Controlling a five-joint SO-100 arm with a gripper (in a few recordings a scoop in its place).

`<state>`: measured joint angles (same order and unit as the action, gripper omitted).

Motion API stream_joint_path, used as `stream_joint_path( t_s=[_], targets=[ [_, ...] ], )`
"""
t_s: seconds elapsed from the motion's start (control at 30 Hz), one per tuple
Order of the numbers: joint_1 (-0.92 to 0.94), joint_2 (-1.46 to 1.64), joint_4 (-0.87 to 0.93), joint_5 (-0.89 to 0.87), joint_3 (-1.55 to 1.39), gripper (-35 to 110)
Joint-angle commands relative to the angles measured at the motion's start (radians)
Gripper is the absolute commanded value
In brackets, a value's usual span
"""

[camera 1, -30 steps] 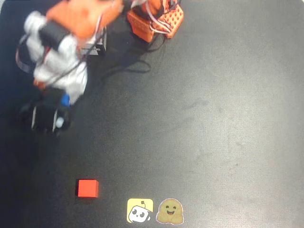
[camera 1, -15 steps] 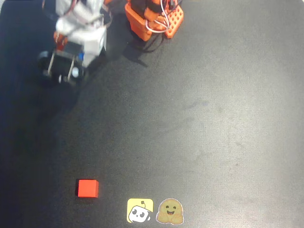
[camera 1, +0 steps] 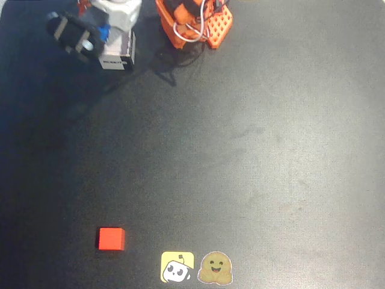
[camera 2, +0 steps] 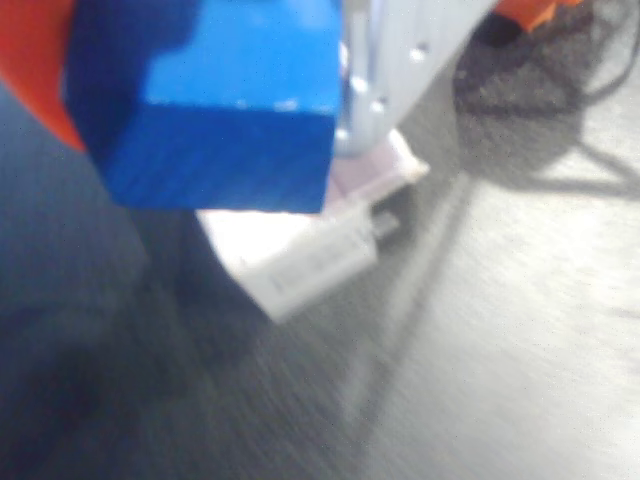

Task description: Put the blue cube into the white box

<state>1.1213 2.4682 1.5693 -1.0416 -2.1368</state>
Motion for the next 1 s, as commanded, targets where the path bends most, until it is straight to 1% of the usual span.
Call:
stream_joint_path(
  t_s=[0.0,0.33,0.6,0.8,0.97],
  targets=[
    [0.058,0.052,-0.026,0.011,-0.052,0],
    [0.167,0.118,-0.124,0.003,-0.253,0],
    [0.14,0.138,-0.179,-0.057,-0.359,0],
    [0.104,0.201,-0.173,-0.101,-0.42,0],
    [0.089,0.362,-0.158,-0.094,-0.477,9]
  ],
)
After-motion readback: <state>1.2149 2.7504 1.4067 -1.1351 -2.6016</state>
